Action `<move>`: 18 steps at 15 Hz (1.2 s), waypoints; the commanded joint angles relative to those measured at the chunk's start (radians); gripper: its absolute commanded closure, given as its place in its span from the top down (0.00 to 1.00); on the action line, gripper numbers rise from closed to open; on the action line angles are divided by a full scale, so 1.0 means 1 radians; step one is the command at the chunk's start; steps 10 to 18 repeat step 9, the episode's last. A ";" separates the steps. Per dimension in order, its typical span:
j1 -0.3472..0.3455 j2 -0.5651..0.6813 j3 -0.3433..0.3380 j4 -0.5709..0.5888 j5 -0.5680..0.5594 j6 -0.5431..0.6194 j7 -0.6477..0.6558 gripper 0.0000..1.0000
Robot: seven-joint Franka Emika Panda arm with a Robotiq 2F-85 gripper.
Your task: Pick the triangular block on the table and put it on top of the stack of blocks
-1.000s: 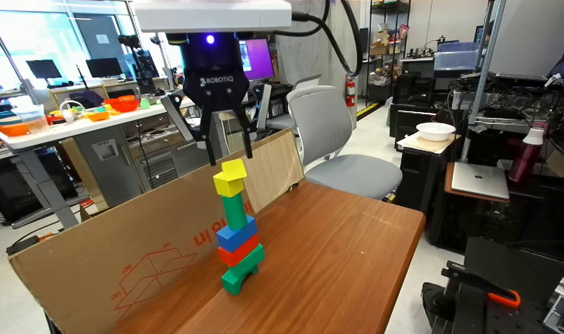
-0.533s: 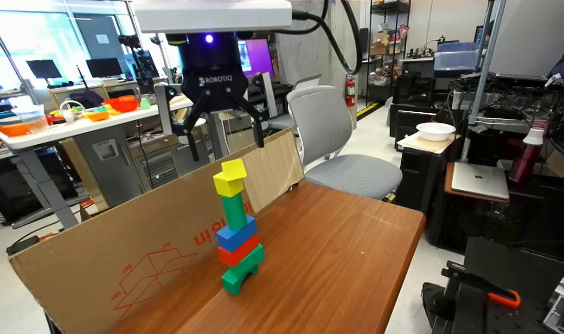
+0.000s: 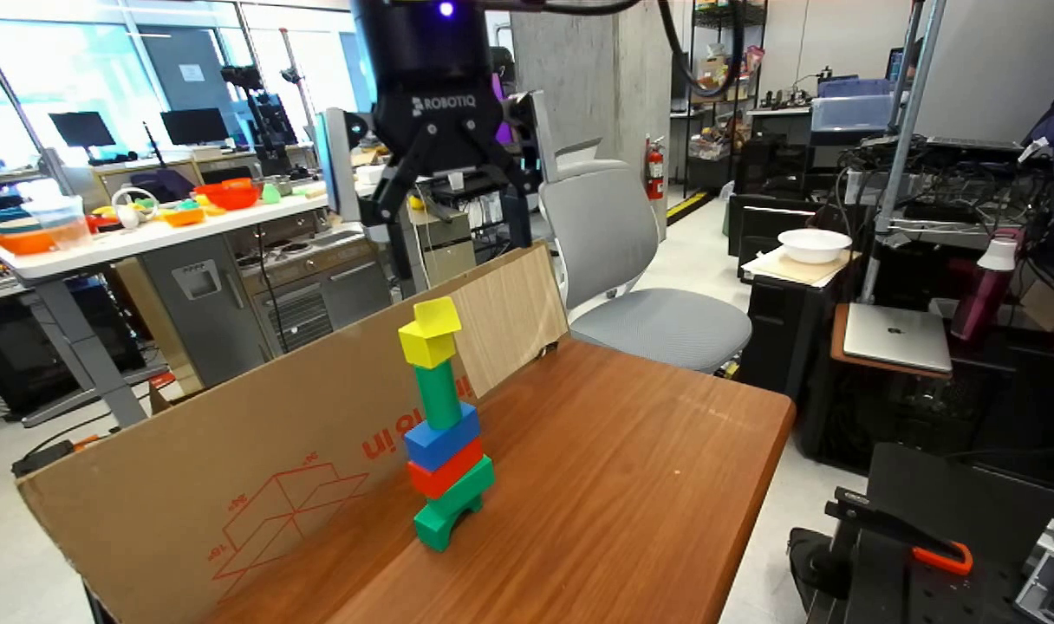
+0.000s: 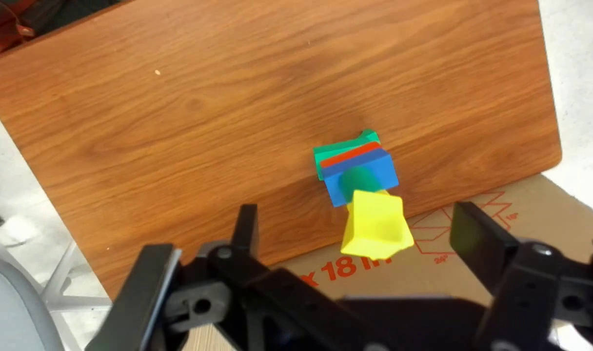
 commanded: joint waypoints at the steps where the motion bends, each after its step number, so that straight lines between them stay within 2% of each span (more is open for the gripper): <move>1: -0.019 -0.148 0.008 -0.195 -0.037 0.010 -0.129 1.00; 5: -0.035 -0.252 0.010 -0.368 -0.063 0.026 -0.246 1.00; 6: -0.033 -0.168 0.015 -0.257 -0.034 0.000 -0.199 1.00; 7: -0.035 -0.182 0.016 -0.283 -0.035 0.001 -0.205 1.00; 18: -0.034 -0.177 0.016 -0.277 -0.035 0.001 -0.204 1.00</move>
